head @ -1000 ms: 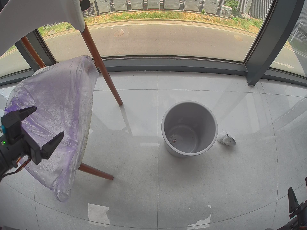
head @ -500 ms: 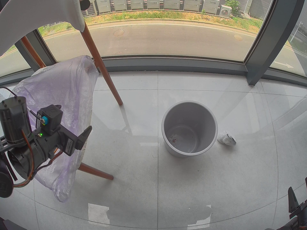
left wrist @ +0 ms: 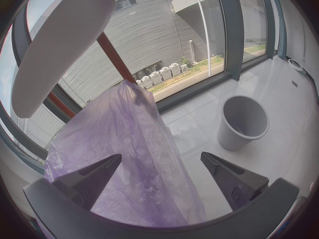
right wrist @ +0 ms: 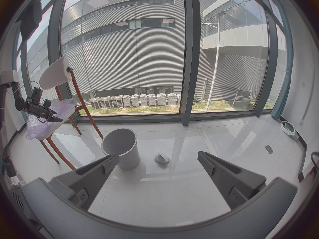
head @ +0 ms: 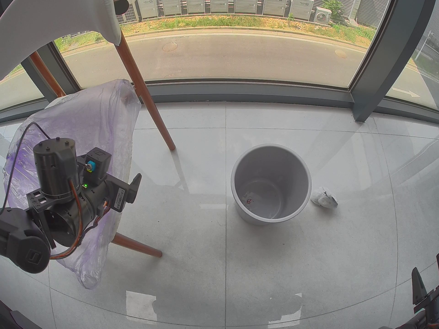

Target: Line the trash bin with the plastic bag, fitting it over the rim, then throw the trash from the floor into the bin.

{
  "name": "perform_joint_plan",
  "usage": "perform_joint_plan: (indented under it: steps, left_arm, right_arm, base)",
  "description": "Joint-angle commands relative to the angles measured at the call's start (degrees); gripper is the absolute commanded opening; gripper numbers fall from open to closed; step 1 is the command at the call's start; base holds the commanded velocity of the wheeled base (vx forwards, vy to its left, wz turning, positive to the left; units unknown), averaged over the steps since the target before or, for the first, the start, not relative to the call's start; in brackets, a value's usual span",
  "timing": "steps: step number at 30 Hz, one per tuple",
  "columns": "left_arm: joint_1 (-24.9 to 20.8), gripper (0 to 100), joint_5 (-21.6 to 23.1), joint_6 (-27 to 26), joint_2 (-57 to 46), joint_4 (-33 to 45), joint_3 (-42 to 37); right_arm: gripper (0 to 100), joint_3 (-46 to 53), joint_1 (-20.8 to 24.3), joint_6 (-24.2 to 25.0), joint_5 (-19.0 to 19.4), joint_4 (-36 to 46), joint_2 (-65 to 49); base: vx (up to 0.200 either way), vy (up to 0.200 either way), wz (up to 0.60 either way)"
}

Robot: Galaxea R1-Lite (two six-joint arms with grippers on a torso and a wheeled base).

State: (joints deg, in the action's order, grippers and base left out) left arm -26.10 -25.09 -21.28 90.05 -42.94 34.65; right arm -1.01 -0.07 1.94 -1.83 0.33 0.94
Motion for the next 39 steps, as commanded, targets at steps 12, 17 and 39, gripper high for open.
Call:
perform_joint_plan:
  steps: [12,17,39]
  left_arm:
    - [2.9,0,0.1,-0.4,2.4,-0.1,0.8]
    - [2.9,0,0.4,0.2,0.9,0.0,1.7]
    - [-7.6,0,23.5,18.7,-12.2,39.3,30.3]
  right_arm:
    - [100,1.0,0.0,0.0,0.1,0.0,-0.9]
    - [100,1.0,0.0,0.0,0.1,0.0,-0.9]
    - [100,0.9,0.0,0.0,0.2,-0.1,-0.9]
  base:
    - [0.000,0.000,0.00]
    - [0.000,0.000,0.00]
    - [0.000,0.000,0.00]
